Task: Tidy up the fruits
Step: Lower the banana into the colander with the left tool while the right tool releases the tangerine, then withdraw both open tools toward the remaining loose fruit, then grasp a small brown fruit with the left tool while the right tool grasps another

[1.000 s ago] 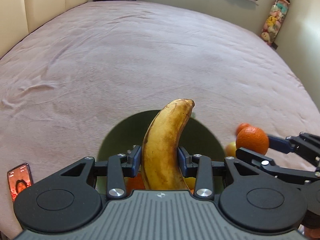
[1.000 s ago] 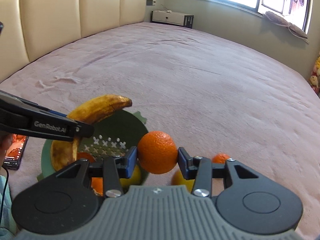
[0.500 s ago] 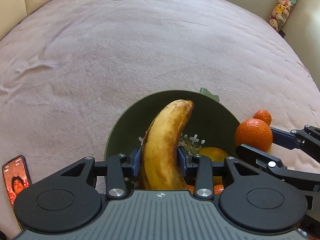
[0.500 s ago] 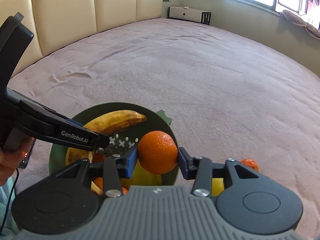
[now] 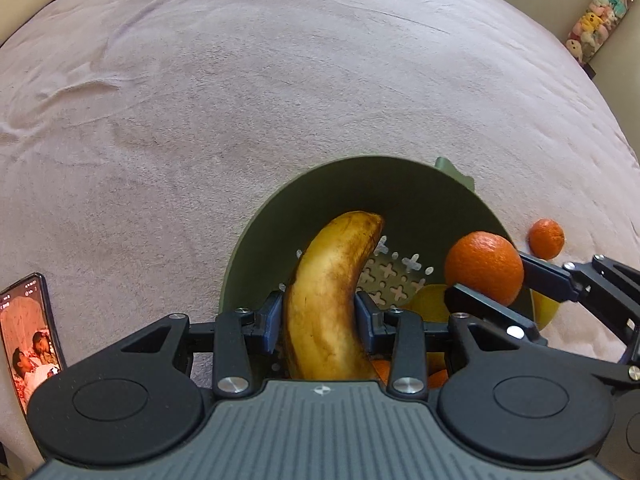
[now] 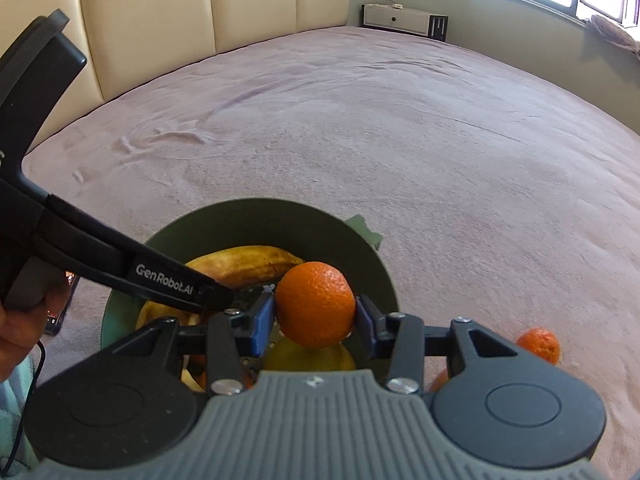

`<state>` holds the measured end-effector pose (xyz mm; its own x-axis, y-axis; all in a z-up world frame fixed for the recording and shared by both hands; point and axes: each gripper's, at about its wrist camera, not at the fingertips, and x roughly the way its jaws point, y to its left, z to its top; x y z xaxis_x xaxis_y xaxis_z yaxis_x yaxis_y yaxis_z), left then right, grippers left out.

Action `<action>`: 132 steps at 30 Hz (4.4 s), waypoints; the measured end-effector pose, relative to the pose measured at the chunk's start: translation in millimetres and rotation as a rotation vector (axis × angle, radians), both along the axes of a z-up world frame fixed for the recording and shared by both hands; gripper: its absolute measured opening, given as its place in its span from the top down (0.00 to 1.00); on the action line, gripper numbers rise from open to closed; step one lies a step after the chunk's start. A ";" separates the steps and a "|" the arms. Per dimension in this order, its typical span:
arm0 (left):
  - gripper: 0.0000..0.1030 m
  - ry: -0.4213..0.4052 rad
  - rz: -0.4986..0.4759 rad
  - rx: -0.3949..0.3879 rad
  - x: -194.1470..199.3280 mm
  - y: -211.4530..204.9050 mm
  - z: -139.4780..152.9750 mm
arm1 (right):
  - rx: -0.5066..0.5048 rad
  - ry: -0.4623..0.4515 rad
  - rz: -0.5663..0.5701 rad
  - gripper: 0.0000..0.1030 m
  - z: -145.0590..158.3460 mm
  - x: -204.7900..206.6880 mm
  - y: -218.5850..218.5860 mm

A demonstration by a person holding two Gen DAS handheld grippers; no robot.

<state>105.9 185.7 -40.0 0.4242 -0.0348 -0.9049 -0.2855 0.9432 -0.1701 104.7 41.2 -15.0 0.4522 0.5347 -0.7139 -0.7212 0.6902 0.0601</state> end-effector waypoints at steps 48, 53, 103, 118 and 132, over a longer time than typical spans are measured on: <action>0.55 -0.042 0.099 -0.011 -5.9 7.0 14.5 | -0.071 0.041 0.191 0.62 -6.0 1.3 28.4; 0.52 -0.056 0.076 -0.004 -5.9 -2.8 20.0 | -0.071 0.059 0.211 0.69 -7.4 -2.5 29.0; 0.50 -0.299 -0.451 0.071 -32.1 -187.3 33.1 | -0.114 0.133 -0.350 0.62 -15.0 -8.9 -168.1; 0.50 -0.275 -0.665 0.156 -26.4 -203.2 13.5 | -0.049 0.124 -0.330 0.62 -33.3 -1.2 -178.1; 0.61 -0.178 -0.626 0.126 -25.0 -225.5 -14.6 | -0.010 0.209 -0.327 0.63 -38.9 15.6 -181.4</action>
